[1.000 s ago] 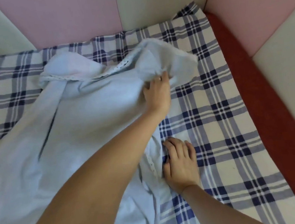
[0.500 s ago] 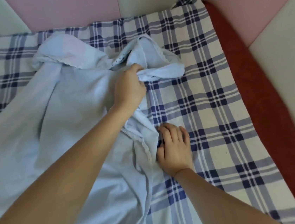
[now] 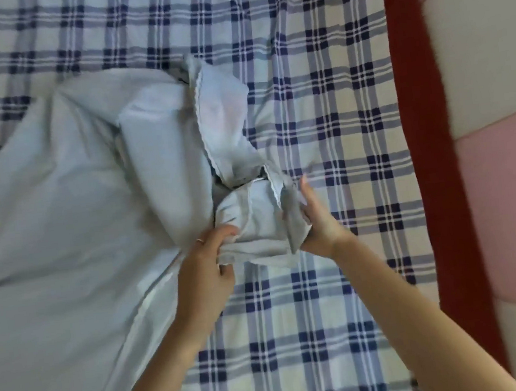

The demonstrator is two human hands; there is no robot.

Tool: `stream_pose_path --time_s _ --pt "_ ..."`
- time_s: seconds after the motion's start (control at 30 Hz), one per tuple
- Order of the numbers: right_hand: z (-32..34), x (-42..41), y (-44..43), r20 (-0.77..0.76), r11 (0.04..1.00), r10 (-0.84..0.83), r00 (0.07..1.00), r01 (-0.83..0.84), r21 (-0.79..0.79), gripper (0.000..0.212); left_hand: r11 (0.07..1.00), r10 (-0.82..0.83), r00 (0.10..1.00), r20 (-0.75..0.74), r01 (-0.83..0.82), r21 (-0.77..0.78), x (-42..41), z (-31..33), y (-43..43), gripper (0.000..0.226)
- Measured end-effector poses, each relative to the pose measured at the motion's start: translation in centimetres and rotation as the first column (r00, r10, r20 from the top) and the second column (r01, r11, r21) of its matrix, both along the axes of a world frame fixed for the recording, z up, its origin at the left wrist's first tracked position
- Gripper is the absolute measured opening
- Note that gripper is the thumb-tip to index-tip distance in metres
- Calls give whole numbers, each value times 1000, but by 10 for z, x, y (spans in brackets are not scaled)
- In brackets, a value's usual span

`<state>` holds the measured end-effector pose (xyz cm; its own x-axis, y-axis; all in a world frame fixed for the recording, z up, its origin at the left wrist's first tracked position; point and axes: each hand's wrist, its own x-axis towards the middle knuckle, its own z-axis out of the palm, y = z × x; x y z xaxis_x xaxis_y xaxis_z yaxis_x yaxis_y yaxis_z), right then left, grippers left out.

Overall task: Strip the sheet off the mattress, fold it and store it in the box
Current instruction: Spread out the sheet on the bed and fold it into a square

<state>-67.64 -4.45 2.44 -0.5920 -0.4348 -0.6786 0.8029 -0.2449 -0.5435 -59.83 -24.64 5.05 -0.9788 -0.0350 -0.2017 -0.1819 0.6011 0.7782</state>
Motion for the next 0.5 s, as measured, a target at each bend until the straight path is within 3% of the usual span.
stream_pose_path --time_s 0.1,0.23,0.4,0.5 --pt "17 75 -13 68 992 127 990 -127 -2 74 989 -87 989 119 100 -108 46 18 -10 61" --pt "24 130 -46 20 975 -17 1000 12 221 57 951 -262 944 199 288 -115 75 28 -4 62" --pt "61 142 -65 94 922 -299 949 262 284 20 960 -237 926 293 269 -75 83 63 -3 67" --pt "89 133 -67 71 868 -373 925 321 380 15 953 -251 910 330 293 -82 87 81 -5 75"
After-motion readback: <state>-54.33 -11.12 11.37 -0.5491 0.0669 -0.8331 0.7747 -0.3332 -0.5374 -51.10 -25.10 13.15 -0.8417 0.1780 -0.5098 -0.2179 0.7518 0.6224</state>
